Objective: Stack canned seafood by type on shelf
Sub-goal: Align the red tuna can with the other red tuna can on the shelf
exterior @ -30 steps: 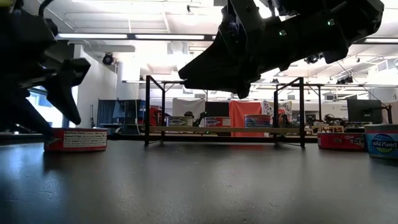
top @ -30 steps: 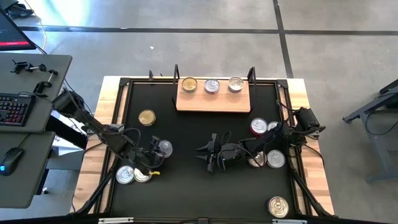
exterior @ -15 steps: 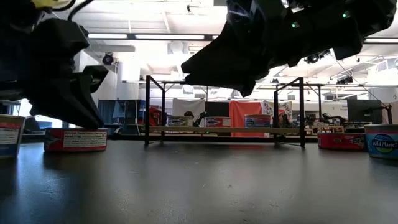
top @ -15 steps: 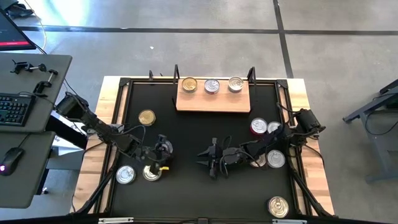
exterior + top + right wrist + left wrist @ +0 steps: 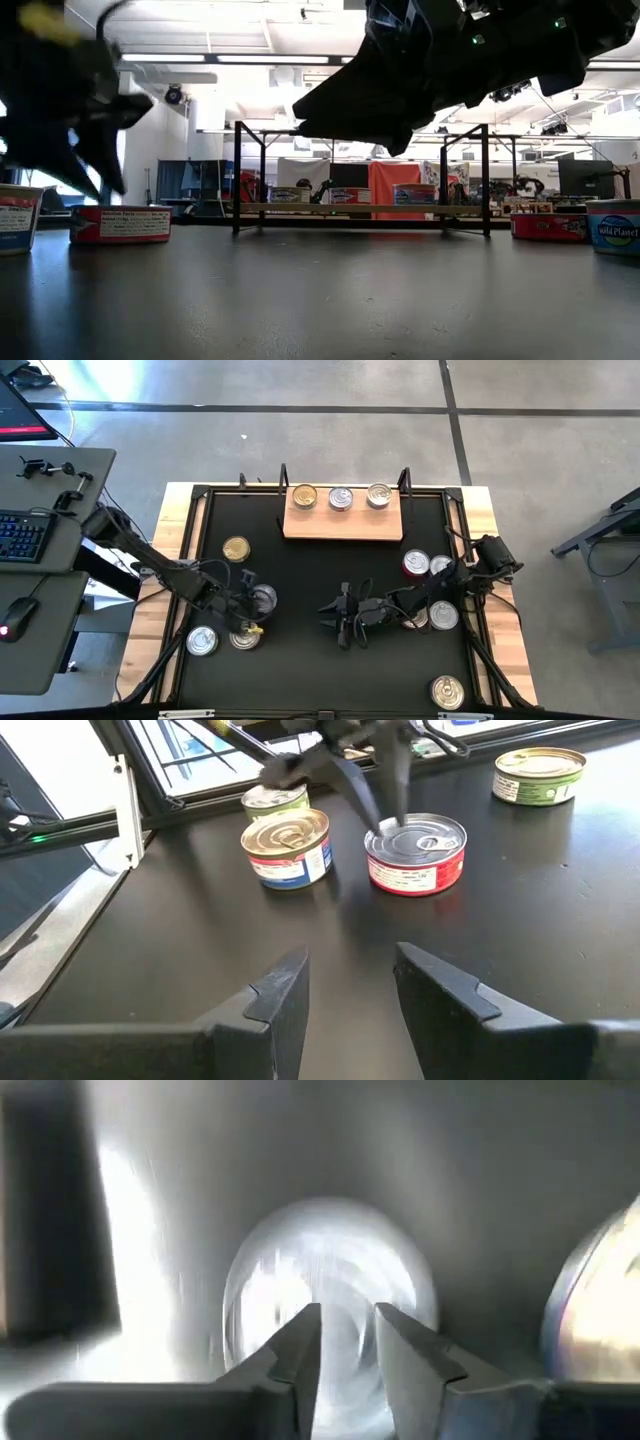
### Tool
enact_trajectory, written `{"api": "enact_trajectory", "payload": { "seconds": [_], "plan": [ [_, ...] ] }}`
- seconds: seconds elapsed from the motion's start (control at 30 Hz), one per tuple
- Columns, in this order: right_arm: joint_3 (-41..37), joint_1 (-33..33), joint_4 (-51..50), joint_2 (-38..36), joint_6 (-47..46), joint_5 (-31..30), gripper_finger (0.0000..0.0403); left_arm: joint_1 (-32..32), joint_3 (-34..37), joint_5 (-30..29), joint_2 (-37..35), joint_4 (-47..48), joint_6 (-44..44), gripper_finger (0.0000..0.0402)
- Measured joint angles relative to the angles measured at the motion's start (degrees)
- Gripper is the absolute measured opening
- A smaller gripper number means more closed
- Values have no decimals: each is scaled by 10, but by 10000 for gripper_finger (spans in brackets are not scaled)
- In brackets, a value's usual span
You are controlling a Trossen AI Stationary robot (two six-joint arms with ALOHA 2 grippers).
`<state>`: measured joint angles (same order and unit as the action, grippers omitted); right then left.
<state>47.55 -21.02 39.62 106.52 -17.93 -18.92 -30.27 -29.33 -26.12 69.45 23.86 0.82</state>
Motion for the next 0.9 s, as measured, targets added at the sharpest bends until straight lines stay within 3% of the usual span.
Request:
{"api": "enact_trajectory", "payload": {
  "seconds": [0.1, 0.2, 0.4, 0.57, 0.77, 0.9],
  "plan": [
    [0, 0, 0, 0, 3, 0, 141, 20, -1, 2, 8, 34, 15, 104],
    [0, 0, 0, 0, 4, 0, 141, 56, 10, 33, 19, -14, 51, 102],
    [0, 0, 1, 0, 4, 0, 141, 139, 23, 162, 82, -243, 100, 82],
    [0, 0, 1, 0, 3, 0, 141, 169, 9, 201, 165, -425, 109, 77],
    [0, -10, -4, -5, 4, 0, 141, 159, -63, 200, 192, -335, 151, 105],
    [0, -13, -10, -9, 4, 0, 141, 145, -74, 199, 200, -317, 177, 140]
  ]
}}
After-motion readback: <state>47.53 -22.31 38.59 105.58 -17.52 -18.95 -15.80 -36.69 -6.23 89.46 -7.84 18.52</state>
